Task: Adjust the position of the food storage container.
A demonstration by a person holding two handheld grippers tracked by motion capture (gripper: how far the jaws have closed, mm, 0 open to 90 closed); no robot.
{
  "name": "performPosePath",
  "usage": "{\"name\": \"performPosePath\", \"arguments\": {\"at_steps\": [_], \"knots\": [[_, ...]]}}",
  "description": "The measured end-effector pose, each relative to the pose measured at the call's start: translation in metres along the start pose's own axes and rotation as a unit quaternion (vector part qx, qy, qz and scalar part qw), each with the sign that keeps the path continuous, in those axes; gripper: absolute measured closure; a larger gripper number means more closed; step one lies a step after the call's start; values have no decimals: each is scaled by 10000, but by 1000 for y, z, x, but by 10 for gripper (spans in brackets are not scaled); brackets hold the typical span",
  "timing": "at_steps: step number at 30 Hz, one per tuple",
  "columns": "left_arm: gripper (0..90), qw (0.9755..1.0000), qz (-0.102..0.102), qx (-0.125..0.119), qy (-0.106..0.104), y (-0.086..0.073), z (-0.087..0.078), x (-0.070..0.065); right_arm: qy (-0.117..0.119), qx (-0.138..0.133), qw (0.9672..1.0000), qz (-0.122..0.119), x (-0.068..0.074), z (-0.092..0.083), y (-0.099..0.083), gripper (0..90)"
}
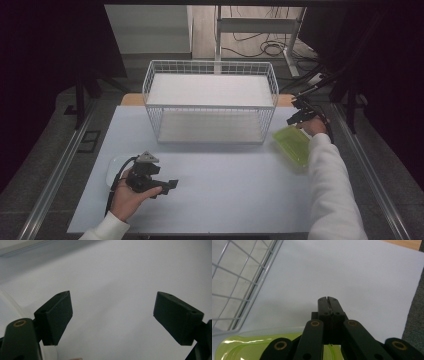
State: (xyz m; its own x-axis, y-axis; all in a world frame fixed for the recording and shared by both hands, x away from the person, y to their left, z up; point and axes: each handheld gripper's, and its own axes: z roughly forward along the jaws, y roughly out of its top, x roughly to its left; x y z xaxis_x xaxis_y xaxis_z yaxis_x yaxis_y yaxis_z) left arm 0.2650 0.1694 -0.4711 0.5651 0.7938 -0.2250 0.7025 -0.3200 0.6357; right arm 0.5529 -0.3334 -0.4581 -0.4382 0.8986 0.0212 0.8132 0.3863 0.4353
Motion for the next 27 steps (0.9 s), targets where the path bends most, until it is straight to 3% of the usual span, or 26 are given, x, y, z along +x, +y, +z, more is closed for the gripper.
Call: {"name": "performPosePath", "arguments": {"at_steps": [10, 17, 19, 23, 27], "knots": [[149, 10000, 41, 1, -16, 0, 1, -3, 49, 85, 9999, 40, 8, -9, -22, 892], [149, 10000, 70, 32, -18, 1, 2, -4, 61, 175, 9998, -79, 12, -14, -36, 892], [148, 10000, 70, 34, -21, 1, 3, -4, 76, 180, 9998, -7, 13, -14, -38, 892], [148, 9999, 94, 34, -17, 1, 2, -5, 73, 265, 9994, -215, 20, -16, -46, 892], [147, 10000, 92, 28, -2, 1, 2, -6, 42, 176, 9997, -187, 21, -21, -49, 891]]}}
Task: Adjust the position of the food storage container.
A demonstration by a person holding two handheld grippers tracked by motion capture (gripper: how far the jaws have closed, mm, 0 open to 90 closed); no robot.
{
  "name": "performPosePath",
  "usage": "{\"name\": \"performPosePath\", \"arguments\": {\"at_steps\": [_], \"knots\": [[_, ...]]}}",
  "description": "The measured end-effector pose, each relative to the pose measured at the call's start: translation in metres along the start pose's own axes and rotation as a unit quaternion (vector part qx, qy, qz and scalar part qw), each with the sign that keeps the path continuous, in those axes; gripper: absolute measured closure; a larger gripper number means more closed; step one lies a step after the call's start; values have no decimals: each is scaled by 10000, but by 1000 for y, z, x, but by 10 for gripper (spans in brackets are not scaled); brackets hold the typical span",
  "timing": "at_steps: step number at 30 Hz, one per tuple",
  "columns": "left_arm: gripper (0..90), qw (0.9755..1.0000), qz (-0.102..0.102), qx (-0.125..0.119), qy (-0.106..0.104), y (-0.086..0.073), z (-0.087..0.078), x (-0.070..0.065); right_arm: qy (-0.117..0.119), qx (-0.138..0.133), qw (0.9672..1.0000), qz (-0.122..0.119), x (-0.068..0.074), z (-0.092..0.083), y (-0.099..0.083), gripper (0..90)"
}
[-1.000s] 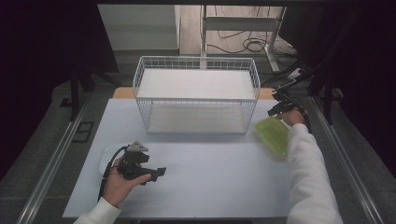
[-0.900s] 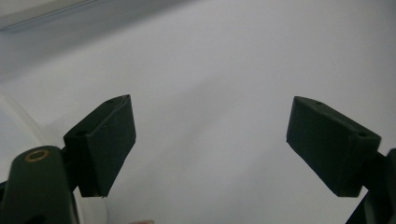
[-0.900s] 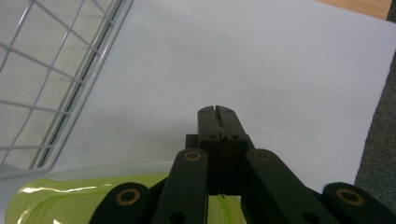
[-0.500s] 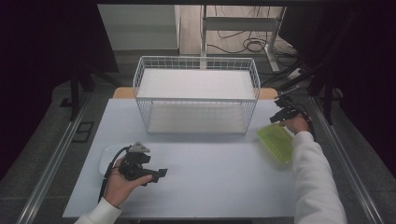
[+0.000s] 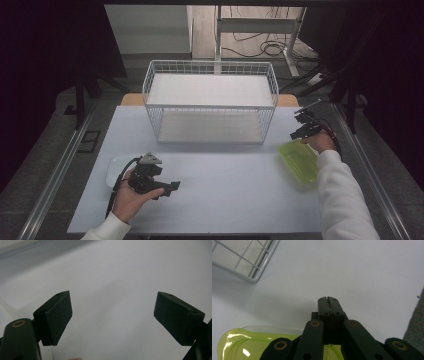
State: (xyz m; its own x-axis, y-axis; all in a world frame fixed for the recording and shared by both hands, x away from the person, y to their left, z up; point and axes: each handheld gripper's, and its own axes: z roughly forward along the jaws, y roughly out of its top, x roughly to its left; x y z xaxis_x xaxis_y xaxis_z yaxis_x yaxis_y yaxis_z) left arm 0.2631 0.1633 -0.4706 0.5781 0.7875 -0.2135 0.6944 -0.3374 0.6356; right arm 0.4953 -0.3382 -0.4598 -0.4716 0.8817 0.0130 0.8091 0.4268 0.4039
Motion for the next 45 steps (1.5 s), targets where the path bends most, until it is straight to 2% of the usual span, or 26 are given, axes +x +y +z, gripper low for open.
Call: {"name": "performPosePath", "arguments": {"at_steps": [4, 5, 7, 10, 12, 13, 15, 16, 20, 21, 26, 31, 36, 40, 41, 42, 45], "knots": [[146, 10000, -5, -19, 0, 0, -1, -1, 10, -252, 9996, 86, -4, -12, -2, 891], [146, 10000, -10, -29, 3, 0, -1, -1, -81, -311, 9993, 212, -9, -24, -6, 891], [147, 10000, -13, -40, 7, 0, -2, -1, -137, -320, 9991, 250, -12, -27, -8, 891], [146, 10000, -22, -65, 4, 0, -3, -1, -287, -347, 9981, 431, -26, -45, -27, 891], [146, 10000, -8, -57, 5, 0, -3, -1, -316, -339, 9979, 456, -28, -47, -31, 891], [146, 10000, -8, -55, 0, 0, -3, -1, -376, -309, 9973, 557, -35, -53, -43, 891], [146, 10000, 2, -45, 4, 0, -3, -2, -392, -297, 9970, 591, -37, -54, -47, 891], [146, 10000, 16, -36, 9, 0, -3, -2, -400, -250, 9968, 643, -42, -56, -59, 891], [146, 10000, 18, -55, 19, 1, -2, -3, -353, -143, 9969, 684, -44, -53, -71, 891], [146, 10000, 27, -54, 21, 1, -3, -4, -297, -39, 9976, 631, -43, -49, -79, 890], [146, 10000, 31, -57, 29, 1, -2, -6, -198, 151, 9985, 481, -36, -42, -90, 891], [146, 9999, 71, -31, 69, 0, -2, -6, -53, 179, 9991, 379, -28, -40, -93, 891], [147, 9999, 57, -45, 70, 0, -3, -6, -23, 231, 9994, 270, -20, -40, -92, 891], [146, 10000, 64, -41, 64, 0, -3, -6, 35, 252, 9995, 173, -3, -42, -92, 891], [147, 10000, 64, -41, 64, 0, -3, -6, 35, 252, 9995, 173, -3, -42, -92, 891], [146, 10000, 65, -38, 63, 0, -2, -6, 99, 290, 9995, 113, 5, -42, -93, 891], [146, 10000, 70, -32, 57, 0, -2, -7, 108, 303, 9995, 40, 12, -42, -94, 891]]}}
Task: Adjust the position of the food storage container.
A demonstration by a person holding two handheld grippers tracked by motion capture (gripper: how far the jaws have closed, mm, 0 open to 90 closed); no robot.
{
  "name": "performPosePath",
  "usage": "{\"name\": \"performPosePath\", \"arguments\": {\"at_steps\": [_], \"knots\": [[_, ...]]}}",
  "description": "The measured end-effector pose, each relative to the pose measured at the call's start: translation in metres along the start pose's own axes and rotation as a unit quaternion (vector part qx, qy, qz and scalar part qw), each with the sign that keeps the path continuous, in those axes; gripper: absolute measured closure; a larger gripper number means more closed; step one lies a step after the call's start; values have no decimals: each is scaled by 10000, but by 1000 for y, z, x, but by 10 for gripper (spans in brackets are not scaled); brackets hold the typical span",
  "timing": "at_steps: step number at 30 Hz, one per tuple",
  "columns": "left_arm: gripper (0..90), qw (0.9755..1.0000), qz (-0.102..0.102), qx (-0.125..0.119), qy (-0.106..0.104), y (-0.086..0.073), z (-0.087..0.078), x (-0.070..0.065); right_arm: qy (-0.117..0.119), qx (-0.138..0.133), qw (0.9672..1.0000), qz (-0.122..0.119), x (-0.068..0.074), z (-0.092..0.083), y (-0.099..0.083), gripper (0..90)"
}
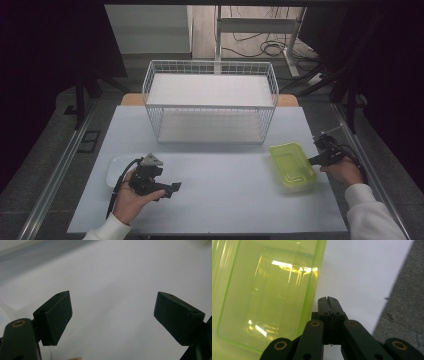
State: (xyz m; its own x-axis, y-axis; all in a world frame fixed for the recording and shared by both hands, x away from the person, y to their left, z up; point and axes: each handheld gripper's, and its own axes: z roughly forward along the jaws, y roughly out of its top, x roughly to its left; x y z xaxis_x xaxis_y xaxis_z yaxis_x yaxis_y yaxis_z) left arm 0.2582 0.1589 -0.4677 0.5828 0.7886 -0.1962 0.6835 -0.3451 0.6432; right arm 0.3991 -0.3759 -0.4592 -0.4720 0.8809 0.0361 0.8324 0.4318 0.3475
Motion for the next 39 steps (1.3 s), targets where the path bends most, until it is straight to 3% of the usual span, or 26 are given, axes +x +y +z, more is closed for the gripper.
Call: {"name": "performPosePath", "arguments": {"at_steps": [1, 8, 9, 13, 17, 39], "knots": [[146, 10000, 6, 0, -9, 0, 0, 0, 64, -1, 9999, -109, 9, 2, -1, 891], [146, 10000, 12, 7, -19, 0, 0, -1, 251, -7, 9993, -268, 32, 8, -3, 891], [146, 10000, 10, 7, -21, 0, 0, -1, 291, -13, 9989, -379, 43, 9, -3, 891], [146, 10000, 27, 3, -25, 0, 0, -2, 363, -31, 9981, -499, 55, 9, -1, 891], [146, 10000, 17, 8, -23, 0, 1, -1, 478, -68, 9961, -741, 76, 13, 4, 891], [146, 10000, 63, 54, -26, 0, 3, -3, 762, -68, 9903, -1161, 122, 31, 11, 891]]}}
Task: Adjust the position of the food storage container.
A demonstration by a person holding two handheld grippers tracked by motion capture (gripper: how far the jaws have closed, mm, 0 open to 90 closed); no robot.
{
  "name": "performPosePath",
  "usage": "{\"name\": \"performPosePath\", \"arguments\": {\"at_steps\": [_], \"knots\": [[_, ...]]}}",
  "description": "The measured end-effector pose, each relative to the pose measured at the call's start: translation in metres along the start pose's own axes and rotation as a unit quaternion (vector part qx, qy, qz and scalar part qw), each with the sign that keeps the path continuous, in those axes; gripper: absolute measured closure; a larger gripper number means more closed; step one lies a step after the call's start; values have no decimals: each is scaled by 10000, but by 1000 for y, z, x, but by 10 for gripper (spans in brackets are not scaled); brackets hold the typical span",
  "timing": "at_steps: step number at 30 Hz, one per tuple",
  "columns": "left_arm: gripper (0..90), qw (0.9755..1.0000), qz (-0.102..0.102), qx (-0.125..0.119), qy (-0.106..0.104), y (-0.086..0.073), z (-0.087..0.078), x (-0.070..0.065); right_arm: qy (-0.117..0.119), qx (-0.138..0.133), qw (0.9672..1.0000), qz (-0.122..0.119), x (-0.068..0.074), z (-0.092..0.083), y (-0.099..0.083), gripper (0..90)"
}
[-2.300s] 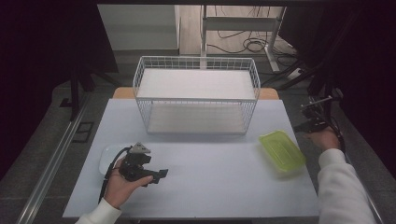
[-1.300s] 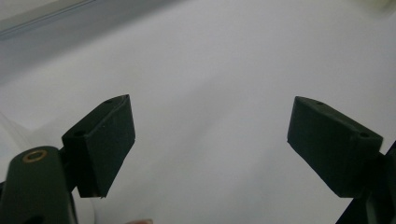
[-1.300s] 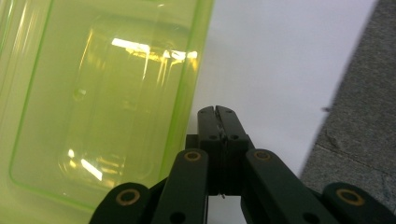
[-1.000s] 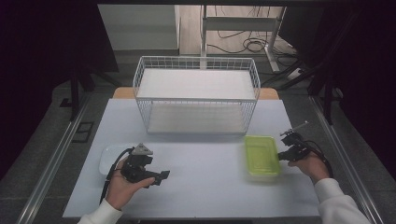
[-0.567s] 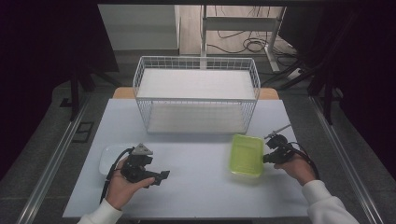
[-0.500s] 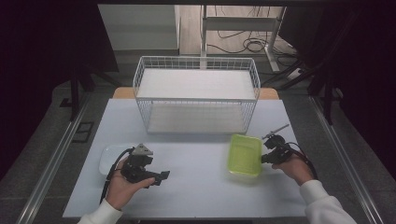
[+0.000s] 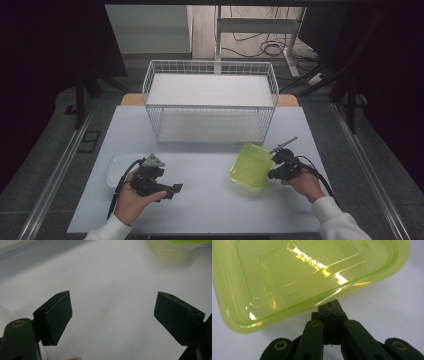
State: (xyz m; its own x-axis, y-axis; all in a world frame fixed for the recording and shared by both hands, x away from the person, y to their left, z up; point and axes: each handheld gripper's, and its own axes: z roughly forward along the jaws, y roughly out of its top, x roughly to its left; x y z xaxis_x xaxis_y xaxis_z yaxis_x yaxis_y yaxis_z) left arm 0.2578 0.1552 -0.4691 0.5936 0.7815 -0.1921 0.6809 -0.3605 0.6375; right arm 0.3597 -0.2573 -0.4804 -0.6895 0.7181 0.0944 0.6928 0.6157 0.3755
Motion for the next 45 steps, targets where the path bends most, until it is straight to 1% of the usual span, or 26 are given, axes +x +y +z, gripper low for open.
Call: {"name": "performPosePath", "arguments": {"at_steps": [2, 3, 5, 8, 9, 10, 11, 12, 14, 16, 17, 19, 20, 22, 24, 25, 26, 27, 31, 34, 37, 40, 41, 43, 44, 45], "knots": [[146, 10000, -1, -3, 2, 0, 0, 0, 66, 2, 10000, -46, 6, 4, 2, 891], [146, 10000, -1, -3, 2, 0, 0, 0, 66, 2, 10000, -46, 6, 4, 2, 891], [146, 10000, -4, -2, 3, 0, 0, 0, 64, 14, 9999, -150, 11, 5, 4, 891], [146, 10000, -9, -9, 2, 0, 0, 0, 17, -6, 9999, -168, 12, 1, 4, 891], [146, 10000, -13, -13, 2, -1, 0, 0, -62, -3, 9999, -143, 10, -1, 3, 891], [146, 10000, -14, -20, 2, -1, -1, 0, -268, 55, 9996, -75, 4, -8, 0, 891], [146, 10000, -14, -20, 2, -1, -1, 0, -268, 55, 9996, -75, 4, -8, 0, 891], [146, 10000, -13, -24, -2, -1, -1, 0, -408, -9, 9992, -5, -3, -18, 0, 891], [146, 10000, -7, -17, 3, 0, 0, -1, -499, -112, 9987, 79, -10, -26, 4, 891], [146, 10000, 5, -18, 4, 0, 0, -1, -567, -264, 9980, 98, -17, -33, 13, 891], [146, 10000, 5, -18, 4, 0, 0, -1, -567, -264, 9980, 98, -17, -33, 13, 891], [145, 10000, 15, -16, 0, 1, 0, -2, -639, -381, 9972, 74, -22, -37, 26, 891], [146, 10000, 20, -13, 6, 1, 0, -1, -677, -426, 9968, 30, -24, -37, 37, 891], [146, 10000, 3, -22, 12, 0, 0, -1, -761, -430, 9962, 24, -28, -34, 49, 891], [146, 10000, -5, -28, 10, 0, -1, -1, -782, -423, 9960, -8, -32, -28, 57, 891], [146, 10000, -5, -28, 10, 0, -1, -1, -782, -423, 9960, -8, -32, -28, 57, 891], [145, 10000, -4, -30, 9, 0, -1, -1, -799, -339, 9962, -74, -34, -21, 63, 890], [145, 10000, -13, -35, 8, -1, -1, 0, -799, -339, 9962, -74, -34, -21, 63, 890], [146, 10000, -43, -22, 13, -2, -1, 2, -832, -133, 9963, -196, -36, -5, 69, 891], [146, 10000, -31, -30, 22, -2, -2, 1, -796, -104, 9964, -269, -36, -1, 69, 891], [145, 10000, -26, -26, 21, -1, -1, 1, -775, -63, 9965, -298, -36, -1, 69, 891], [145, 10000, -9, 5, 16, -1, 0, 1, -743, 4, 9966, -362, -29, -2, 65, 891], [145, 10000, -9, 5, 16, -1, 0, 1, -743, 4, 9966, -362, -29, -2, 65, 891], [146, 10000, -16, -7, 20, -1, 0, 0, -693, 24, 9968, -397, -24, -1, 62, 891], [146, 10000, -19, -12, 21, -1, -1, 1, -665, 34, 9968, -436, -19, 0, 60, 891], [146, 10000, -19, -12, 21, -1, -1, 1, -665, 34, 9968, -436, -19, 0, 60, 891]]}}
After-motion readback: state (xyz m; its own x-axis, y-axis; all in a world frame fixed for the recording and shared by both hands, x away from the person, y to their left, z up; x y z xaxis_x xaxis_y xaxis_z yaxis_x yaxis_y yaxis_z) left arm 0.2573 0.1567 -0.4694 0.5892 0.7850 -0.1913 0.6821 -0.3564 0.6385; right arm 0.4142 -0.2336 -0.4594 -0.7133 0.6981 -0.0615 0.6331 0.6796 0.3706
